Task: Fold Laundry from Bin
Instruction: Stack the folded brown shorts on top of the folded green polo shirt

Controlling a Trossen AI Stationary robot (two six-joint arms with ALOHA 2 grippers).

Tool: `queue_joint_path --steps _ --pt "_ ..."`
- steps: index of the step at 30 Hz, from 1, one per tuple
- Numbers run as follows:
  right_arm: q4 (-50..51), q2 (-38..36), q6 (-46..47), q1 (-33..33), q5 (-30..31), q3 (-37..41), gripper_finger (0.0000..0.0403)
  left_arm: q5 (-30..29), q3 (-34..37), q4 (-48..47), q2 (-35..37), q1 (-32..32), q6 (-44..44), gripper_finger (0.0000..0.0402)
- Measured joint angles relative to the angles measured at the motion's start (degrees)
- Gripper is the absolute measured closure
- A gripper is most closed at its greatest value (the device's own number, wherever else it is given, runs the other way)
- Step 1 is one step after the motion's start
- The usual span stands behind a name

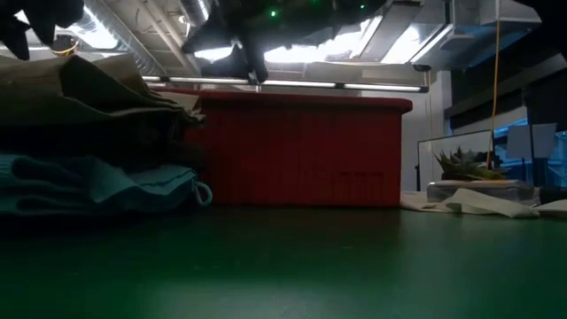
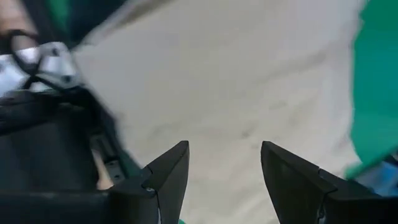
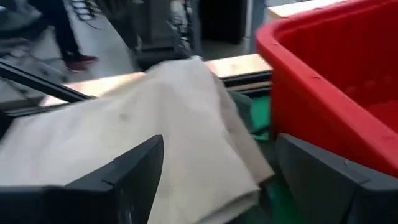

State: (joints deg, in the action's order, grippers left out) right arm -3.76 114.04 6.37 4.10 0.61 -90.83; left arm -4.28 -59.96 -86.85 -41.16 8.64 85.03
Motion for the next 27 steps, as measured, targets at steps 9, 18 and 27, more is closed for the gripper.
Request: queue_joint_path --steps 9,18,27 --pt "-5.9 0.2 0.7 -3.4 -10.7 -0.1 0.0095 2.3 0.0 13.3 -1.9 0.0 -10.3 0.0209" --pt "-7.9 4.3 -9.8 -7.7 -8.7 0.0 0.0095 2.6 0.5 18.2 -10.4 5.2 -18.0 0.0209" --pt "-9.9 7.1 -9.6 -9.9 -9.2 0.0 0.0146 8.4 0.6 20.9 -19.0 15.0 -17.4 0.0236"
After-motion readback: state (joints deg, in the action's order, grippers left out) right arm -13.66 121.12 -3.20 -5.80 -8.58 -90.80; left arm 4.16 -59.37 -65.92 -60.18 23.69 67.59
